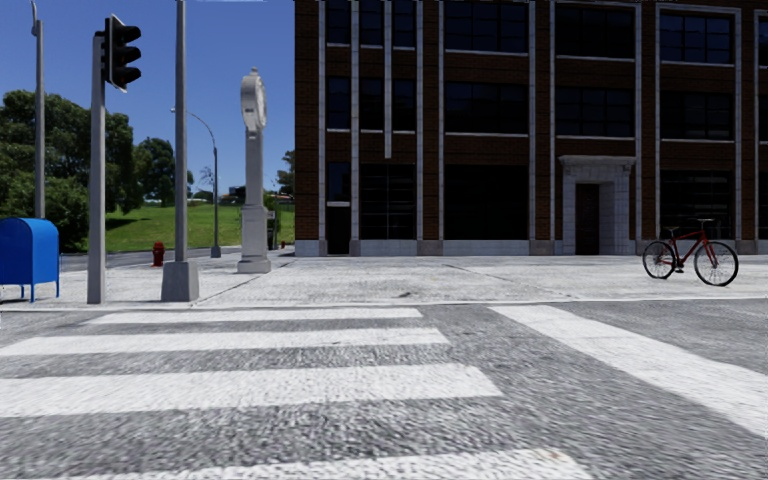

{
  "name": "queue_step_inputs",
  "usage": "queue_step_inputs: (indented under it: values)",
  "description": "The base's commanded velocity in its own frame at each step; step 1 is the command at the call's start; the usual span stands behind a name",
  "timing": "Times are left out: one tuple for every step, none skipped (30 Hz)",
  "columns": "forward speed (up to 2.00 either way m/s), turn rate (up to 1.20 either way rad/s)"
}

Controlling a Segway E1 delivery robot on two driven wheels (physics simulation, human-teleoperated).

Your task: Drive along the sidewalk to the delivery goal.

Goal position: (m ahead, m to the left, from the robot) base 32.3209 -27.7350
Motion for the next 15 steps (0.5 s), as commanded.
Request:
queue_step_inputs:
  values:
    - [2.0, 0.46]
    - [2.0, 0.48]
    - [2.0, 0.49]
    - [2.0, 0.49]
    - [2.0, 0.49]
    - [2.0, 0.49]
    - [2.0, 0.49]
    - [2.0, 0.49]
    - [2.0, 0.49]
    - [2.0, 0.41]
    - [2.0, 0.0]
    - [2.0, 0.0]
    - [2.0, 0.0]
    - [2.0, 0.0]
    - [2.0, 0.0]
